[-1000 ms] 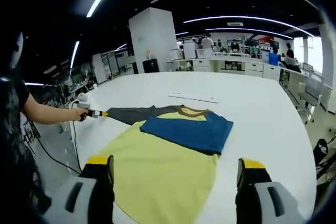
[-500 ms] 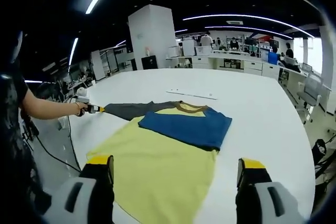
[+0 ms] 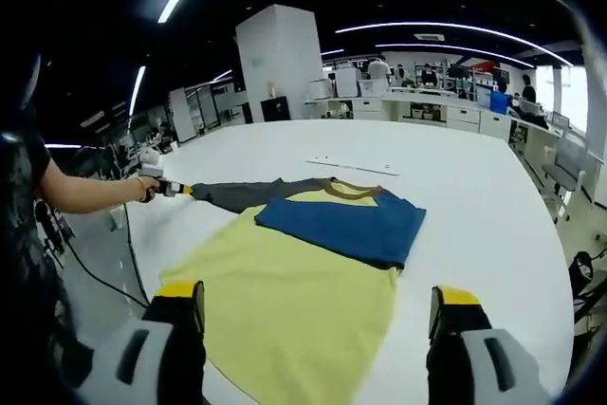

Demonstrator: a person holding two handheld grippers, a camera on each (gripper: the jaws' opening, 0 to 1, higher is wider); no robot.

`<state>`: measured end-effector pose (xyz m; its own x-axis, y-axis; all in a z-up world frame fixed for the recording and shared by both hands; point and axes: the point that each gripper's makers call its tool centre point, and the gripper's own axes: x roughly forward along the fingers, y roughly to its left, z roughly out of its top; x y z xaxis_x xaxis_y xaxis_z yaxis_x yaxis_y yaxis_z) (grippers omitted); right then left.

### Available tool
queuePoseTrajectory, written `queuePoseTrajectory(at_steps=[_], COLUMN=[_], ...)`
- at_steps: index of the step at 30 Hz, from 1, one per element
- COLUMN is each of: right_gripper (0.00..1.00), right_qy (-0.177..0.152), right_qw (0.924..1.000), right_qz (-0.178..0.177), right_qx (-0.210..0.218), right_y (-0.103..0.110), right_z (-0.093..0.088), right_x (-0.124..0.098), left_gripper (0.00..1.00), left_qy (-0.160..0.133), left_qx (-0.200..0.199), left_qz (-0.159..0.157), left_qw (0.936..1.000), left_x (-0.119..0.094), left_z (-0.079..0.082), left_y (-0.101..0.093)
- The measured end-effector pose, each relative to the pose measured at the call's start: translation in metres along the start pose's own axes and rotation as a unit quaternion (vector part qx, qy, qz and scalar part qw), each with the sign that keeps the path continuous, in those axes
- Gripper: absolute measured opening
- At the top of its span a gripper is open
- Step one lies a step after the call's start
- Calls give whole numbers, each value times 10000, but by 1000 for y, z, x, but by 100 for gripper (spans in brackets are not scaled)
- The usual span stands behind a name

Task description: Fold the garment on the visible template until the final outline fits inside the template.

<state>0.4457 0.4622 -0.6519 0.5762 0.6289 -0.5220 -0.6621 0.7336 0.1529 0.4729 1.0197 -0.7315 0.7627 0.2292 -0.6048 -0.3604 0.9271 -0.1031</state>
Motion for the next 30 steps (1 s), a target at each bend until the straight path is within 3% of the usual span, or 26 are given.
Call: queuePoseTrajectory(at_steps=[13,21,30], right_gripper=[99,99,99], right_qy=[-77,-86,-145], right_qw=[10000,10000,9998], right_qz=[18,26,87], right_qx=[-42,-22,-45], right_y=[2,5,9], right_z=[3,0,1], right_x=[-3,-6,-7], left_gripper=[0,0,0], left_qy=[-312,-371,-489], left_qx=[375,492,663], left_qz=[-445,-662,-1003], left_qw=[9978,9959,9915], left_x=[-12,-15,-19], left_z=[31,38,49], left_y=[-41,-64,-104])
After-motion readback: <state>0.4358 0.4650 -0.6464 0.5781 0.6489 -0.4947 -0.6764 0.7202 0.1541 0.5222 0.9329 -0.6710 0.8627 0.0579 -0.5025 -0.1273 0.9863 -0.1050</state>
